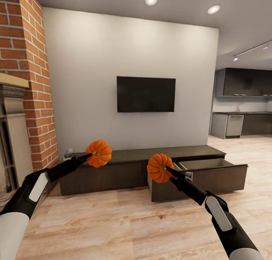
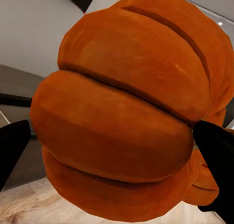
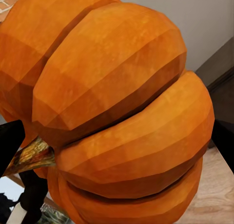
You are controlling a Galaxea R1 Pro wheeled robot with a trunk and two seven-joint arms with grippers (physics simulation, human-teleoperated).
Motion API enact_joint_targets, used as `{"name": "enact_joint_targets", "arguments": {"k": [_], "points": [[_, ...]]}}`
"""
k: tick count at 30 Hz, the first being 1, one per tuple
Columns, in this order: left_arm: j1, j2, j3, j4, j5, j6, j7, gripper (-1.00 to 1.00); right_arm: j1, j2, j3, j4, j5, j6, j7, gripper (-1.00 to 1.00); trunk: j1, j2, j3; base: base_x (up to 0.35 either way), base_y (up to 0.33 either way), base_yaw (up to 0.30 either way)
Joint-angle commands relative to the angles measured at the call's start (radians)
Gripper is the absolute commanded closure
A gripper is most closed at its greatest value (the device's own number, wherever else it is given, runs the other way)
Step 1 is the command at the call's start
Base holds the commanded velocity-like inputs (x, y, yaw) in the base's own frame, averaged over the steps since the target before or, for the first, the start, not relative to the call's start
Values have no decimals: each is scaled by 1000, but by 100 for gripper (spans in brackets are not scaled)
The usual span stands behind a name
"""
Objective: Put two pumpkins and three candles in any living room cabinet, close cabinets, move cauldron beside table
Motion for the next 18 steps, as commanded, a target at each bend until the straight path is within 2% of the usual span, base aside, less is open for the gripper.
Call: {"name": "enact_joint_targets", "arguments": {"k": [1,18], "points": [[-1,0,0,0,4,7,-1,100,-1,0,-2,0,-5,8,-1,100,-4,7,0,0,0,0],[-1,2,0,0,5,7,-1,100,-1,-1,-2,2,-4,8,-6,100,-69,126,26,0,0,0]]}}
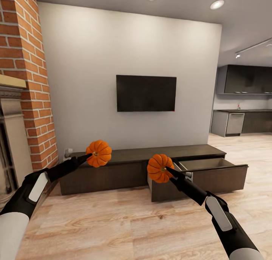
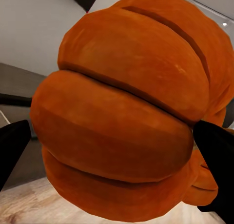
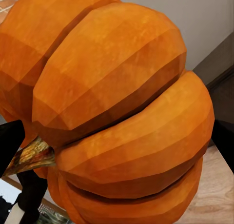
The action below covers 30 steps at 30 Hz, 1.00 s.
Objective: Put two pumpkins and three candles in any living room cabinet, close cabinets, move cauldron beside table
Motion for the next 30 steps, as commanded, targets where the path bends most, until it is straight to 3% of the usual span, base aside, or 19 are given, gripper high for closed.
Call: {"name": "enact_joint_targets", "arguments": {"k": [1,30], "points": [[-1,0,0,0,4,7,-1,100,-1,0,-1,0,-5,8,-1,100,-4,7,0,0,0,0],[0,3,0,0,5,7,-1,100,-1,-1,-2,0,-5,8,-15,100,-115,210,44,0,0,0]]}}
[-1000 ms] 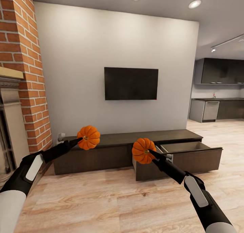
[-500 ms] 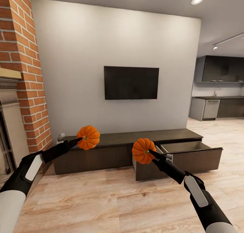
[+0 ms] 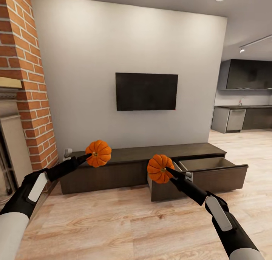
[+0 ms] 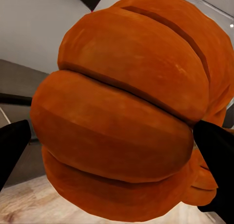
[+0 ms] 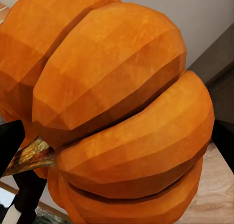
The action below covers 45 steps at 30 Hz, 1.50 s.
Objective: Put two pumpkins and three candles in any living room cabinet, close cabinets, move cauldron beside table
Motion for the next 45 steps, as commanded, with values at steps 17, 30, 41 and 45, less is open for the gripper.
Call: {"name": "enact_joint_targets", "arguments": {"k": [17,30,41,45], "points": [[-1,0,0,-1,4,7,-1,100,0,0,-2,2,-5,8,-2,100,-65,119,25,0,0,0],[-1,0,0,-1,4,7,-1,100,-1,0,-2,2,-5,8,-2,100,-115,210,44,0,0,0],[-1,0,0,-1,4,7,-1,100,-1,-1,-2,2,-5,8,-2,100,-157,287,61,0,0,0],[-1,0,0,-1,4,7,-1,100,-1,-1,-2,2,-5,8,-4,100,-173,315,67,0,0,0]]}}
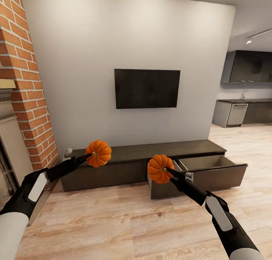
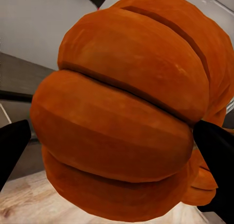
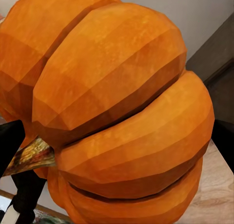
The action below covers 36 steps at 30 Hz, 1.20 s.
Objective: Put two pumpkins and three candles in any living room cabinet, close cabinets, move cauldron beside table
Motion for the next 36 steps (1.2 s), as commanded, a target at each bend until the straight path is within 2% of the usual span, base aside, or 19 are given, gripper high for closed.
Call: {"name": "enact_joint_targets", "arguments": {"k": [1,9,14,22,36], "points": [[-1,0,1,0,4,7,-1,100,-1,1,-1,0,-5,8,-7,100,-4,7,0,0,0,0],[-1,0,-2,0,0,7,3,100,-1,2,-1,-1,-6,7,-22,100,-35,63,14,0,0,0],[-1,0,-2,-5,3,10,0,100,-1,3,-1,-2,-7,6,-23,100,-35,63,13,0,0,-83],[-1,0,-2,-7,3,20,-2,100,0,2,-1,0,-7,6,-23,100,-35,63,13,0,11,-259],[-1,0,-2,-3,3,19,-1,100,0,0,-3,0,-7,6,-24,100,-35,63,13,-58,155,-292]]}}
